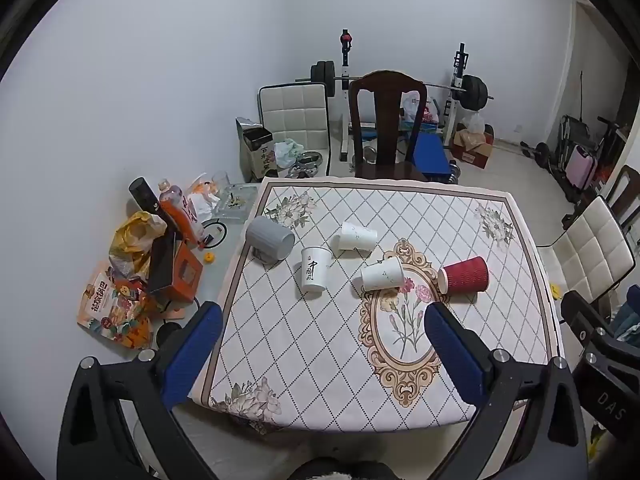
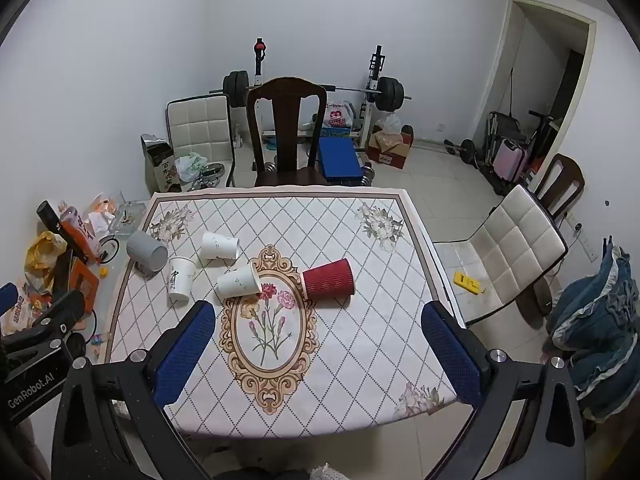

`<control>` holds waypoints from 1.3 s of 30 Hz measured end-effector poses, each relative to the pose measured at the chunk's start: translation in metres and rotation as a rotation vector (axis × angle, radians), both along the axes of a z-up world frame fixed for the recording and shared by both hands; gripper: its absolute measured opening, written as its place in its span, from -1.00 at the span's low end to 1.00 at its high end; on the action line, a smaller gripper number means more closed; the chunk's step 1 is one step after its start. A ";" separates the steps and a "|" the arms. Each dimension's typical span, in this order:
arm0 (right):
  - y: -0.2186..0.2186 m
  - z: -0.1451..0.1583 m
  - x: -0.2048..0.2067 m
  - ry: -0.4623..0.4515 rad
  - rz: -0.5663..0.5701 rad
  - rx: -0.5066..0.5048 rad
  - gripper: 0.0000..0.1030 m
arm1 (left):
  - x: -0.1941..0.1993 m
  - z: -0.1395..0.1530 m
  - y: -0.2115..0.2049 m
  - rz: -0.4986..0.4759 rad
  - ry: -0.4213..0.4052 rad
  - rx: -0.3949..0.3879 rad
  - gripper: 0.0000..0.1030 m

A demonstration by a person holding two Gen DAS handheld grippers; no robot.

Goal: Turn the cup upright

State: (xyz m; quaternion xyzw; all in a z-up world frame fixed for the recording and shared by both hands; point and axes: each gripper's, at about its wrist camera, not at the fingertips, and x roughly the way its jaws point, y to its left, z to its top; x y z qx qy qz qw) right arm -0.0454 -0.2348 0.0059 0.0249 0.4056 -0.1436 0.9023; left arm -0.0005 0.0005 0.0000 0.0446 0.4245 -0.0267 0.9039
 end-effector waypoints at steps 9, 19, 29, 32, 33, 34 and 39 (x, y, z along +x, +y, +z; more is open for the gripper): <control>0.000 0.000 0.003 -0.004 0.000 -0.004 1.00 | 0.001 0.000 0.000 0.000 0.012 0.001 1.00; 0.000 -0.001 0.012 0.002 -0.001 -0.012 1.00 | 0.015 0.000 -0.004 0.002 0.014 0.000 1.00; 0.003 -0.005 0.016 0.007 0.004 -0.012 1.00 | 0.018 0.001 -0.003 -0.005 0.016 -0.001 1.00; 0.003 -0.005 0.016 0.009 0.005 -0.009 1.00 | 0.021 0.002 -0.001 -0.006 0.015 0.003 1.00; 0.002 -0.005 0.015 0.010 0.006 -0.010 1.00 | 0.020 0.001 -0.001 -0.005 0.015 0.001 1.00; 0.002 -0.004 0.015 0.010 0.006 -0.007 1.00 | 0.020 0.001 -0.001 -0.004 0.016 0.000 1.00; 0.002 -0.004 0.015 0.009 0.006 -0.006 1.00 | 0.020 0.002 -0.001 -0.004 0.016 0.001 1.00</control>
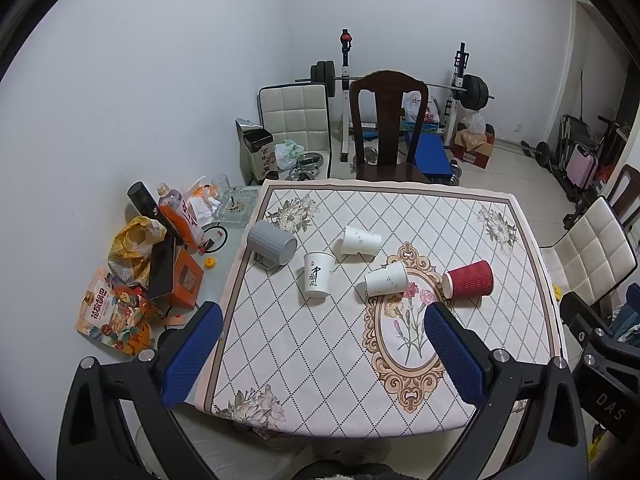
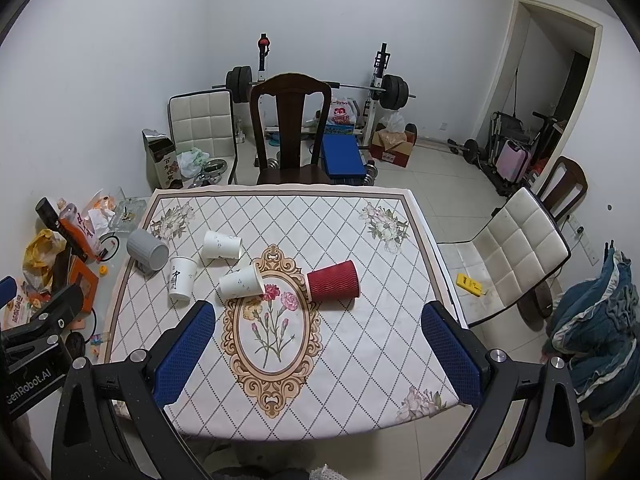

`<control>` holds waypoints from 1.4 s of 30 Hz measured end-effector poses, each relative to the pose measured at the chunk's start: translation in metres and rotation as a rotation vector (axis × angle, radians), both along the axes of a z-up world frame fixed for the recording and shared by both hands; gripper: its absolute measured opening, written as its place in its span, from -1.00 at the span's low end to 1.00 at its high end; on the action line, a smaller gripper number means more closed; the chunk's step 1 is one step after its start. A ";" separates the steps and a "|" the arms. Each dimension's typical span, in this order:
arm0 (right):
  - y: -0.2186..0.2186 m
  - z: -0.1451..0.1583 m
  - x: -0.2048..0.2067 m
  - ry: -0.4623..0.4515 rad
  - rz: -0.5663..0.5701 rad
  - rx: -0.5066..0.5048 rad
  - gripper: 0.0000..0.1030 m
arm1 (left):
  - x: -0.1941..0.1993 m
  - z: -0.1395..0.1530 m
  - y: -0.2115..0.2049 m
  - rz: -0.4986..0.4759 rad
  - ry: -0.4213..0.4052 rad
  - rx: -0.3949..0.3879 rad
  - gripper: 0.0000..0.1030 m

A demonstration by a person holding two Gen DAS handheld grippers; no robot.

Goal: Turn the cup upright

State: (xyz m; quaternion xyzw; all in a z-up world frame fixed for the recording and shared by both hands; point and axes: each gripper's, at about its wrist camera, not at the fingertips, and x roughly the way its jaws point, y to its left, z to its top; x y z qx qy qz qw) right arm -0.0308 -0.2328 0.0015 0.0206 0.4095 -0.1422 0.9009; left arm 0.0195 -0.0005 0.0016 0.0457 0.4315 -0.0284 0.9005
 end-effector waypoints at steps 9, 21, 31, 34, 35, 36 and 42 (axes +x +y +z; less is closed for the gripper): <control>0.004 0.000 -0.001 0.002 0.006 -0.003 1.00 | 0.003 0.000 0.000 0.001 -0.001 0.003 1.00; 0.009 0.002 -0.004 0.002 0.014 -0.004 1.00 | 0.002 0.000 0.016 -0.003 -0.014 -0.002 1.00; 0.010 0.006 -0.003 0.001 0.013 -0.003 1.00 | 0.002 0.002 0.016 -0.003 -0.015 -0.003 1.00; 0.009 0.006 -0.002 0.001 0.013 -0.002 1.00 | 0.002 0.003 0.015 -0.003 -0.016 -0.001 1.00; 0.009 0.006 -0.002 0.001 0.013 -0.002 1.00 | 0.002 0.003 0.015 -0.003 -0.017 -0.001 1.00; 0.009 0.006 -0.002 0.002 0.012 -0.003 1.00 | 0.002 0.002 0.015 -0.003 -0.017 -0.001 1.00; 0.009 0.006 -0.002 0.001 0.012 -0.003 1.00 | 0.001 0.004 0.013 -0.003 -0.018 0.001 1.00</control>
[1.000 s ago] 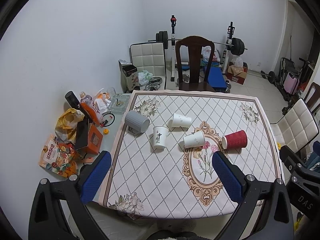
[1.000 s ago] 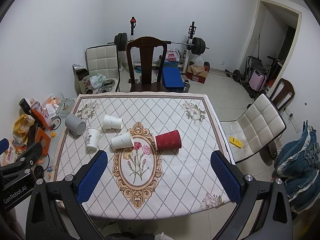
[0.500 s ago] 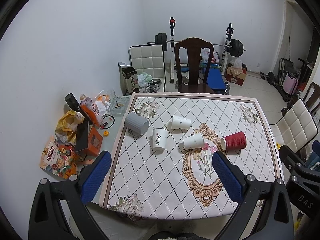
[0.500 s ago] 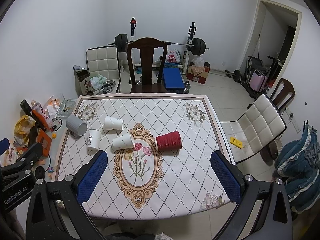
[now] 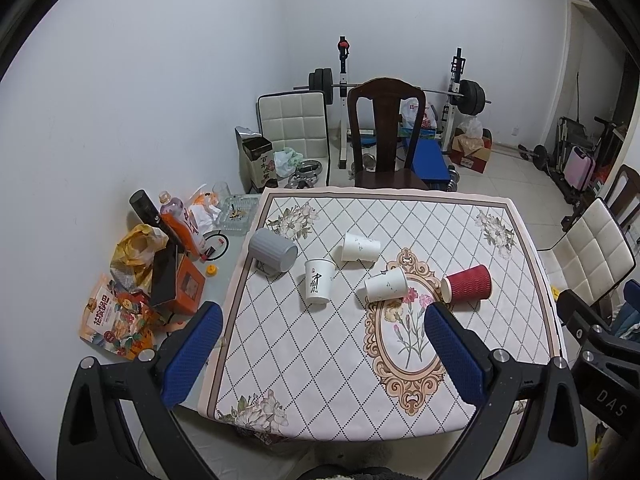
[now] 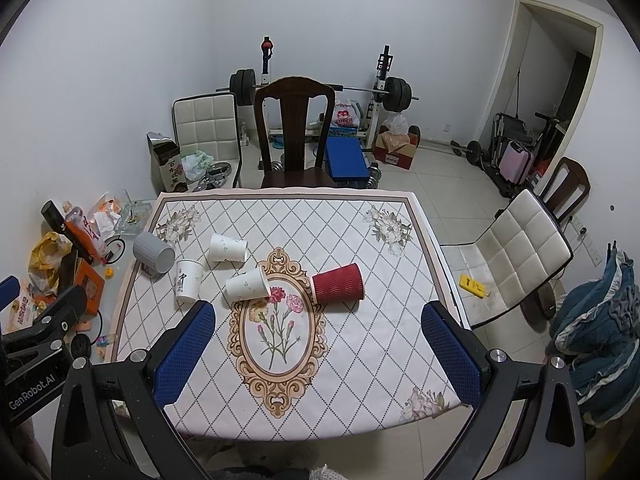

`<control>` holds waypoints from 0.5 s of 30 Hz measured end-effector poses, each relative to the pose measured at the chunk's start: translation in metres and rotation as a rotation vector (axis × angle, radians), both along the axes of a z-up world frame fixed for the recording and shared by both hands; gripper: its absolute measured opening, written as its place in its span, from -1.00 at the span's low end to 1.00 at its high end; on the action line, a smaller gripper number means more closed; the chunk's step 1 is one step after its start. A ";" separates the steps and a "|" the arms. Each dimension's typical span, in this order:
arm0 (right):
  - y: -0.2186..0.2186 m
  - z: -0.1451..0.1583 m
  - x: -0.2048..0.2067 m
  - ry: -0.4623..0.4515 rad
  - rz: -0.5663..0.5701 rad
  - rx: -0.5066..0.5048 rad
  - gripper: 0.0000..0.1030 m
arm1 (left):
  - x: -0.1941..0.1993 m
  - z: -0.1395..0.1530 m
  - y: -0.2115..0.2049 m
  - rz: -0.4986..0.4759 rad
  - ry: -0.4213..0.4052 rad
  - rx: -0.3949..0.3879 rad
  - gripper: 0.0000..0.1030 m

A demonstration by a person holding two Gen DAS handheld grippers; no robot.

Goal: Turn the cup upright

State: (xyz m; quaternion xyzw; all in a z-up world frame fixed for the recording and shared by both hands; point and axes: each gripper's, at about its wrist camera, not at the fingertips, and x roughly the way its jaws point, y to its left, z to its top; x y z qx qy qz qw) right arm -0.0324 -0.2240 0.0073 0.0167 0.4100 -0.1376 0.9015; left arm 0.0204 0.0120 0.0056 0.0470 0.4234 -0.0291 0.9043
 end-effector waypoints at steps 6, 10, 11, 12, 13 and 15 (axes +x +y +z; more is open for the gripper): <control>0.000 0.000 0.000 0.001 0.001 0.001 1.00 | 0.002 0.006 -0.001 -0.002 0.000 -0.002 1.00; 0.000 0.000 -0.001 0.001 0.000 0.000 1.00 | 0.005 0.008 -0.003 -0.006 0.001 -0.002 1.00; -0.001 -0.001 -0.001 0.001 -0.001 0.000 1.00 | 0.005 0.008 -0.003 -0.006 0.001 -0.002 1.00; -0.001 0.001 -0.001 0.003 0.000 0.002 1.00 | 0.004 0.008 -0.003 -0.005 0.002 -0.004 1.00; 0.000 0.002 -0.001 0.004 -0.001 0.002 1.00 | 0.005 0.008 -0.004 -0.006 0.003 -0.005 1.00; 0.002 0.004 -0.001 0.006 -0.002 -0.002 1.00 | 0.002 0.009 -0.009 -0.009 0.001 -0.004 1.00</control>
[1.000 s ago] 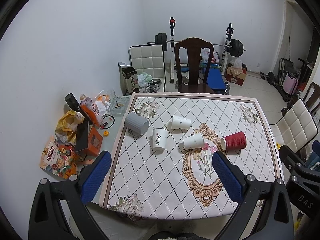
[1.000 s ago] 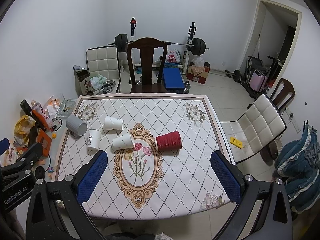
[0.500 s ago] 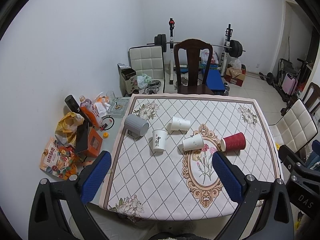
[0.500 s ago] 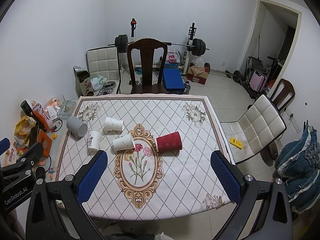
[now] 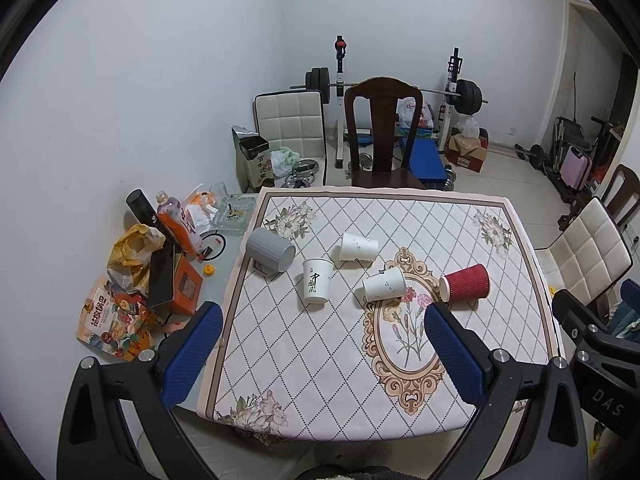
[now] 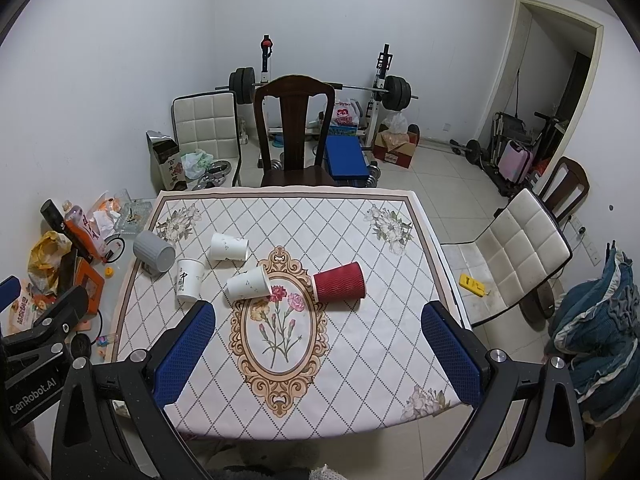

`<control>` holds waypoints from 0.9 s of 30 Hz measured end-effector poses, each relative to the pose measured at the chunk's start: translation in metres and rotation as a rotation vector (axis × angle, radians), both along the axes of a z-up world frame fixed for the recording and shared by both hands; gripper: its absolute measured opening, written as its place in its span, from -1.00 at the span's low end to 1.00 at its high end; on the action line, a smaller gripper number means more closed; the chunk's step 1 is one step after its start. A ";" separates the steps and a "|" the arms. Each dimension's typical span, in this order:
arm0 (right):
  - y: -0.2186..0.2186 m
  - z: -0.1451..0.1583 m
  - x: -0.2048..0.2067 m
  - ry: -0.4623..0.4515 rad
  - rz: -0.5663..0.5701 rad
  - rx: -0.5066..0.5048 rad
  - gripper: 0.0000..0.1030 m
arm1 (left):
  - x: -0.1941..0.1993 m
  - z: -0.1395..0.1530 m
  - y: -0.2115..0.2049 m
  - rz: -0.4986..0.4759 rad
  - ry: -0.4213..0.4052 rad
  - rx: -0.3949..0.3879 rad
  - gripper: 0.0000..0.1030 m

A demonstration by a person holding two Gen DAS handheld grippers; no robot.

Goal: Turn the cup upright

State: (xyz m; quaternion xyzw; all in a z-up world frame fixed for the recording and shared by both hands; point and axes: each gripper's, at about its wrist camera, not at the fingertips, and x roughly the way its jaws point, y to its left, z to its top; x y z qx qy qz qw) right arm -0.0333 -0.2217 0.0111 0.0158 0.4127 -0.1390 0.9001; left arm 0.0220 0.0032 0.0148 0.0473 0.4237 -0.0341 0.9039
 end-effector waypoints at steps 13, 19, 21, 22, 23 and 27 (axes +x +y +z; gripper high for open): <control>-0.031 -0.051 0.008 0.098 -0.185 0.098 1.00 | 0.032 -0.064 -0.007 -0.071 0.086 0.038 1.00; -0.083 -0.136 0.019 0.268 -0.326 0.131 1.00 | 0.066 -0.141 -0.064 -0.194 0.209 0.153 1.00; -0.106 -0.167 0.023 0.318 -0.367 0.150 1.00 | 0.074 -0.162 -0.089 -0.247 0.228 0.204 1.00; -0.116 -0.179 0.025 0.337 -0.380 0.157 1.00 | 0.079 -0.170 -0.099 -0.272 0.234 0.230 1.00; -0.129 -0.196 0.028 0.363 -0.395 0.168 1.00 | 0.085 -0.186 -0.119 -0.313 0.238 0.283 1.00; -0.171 -0.254 0.043 0.458 -0.436 0.209 1.00 | 0.104 -0.225 -0.172 -0.448 0.243 0.431 1.00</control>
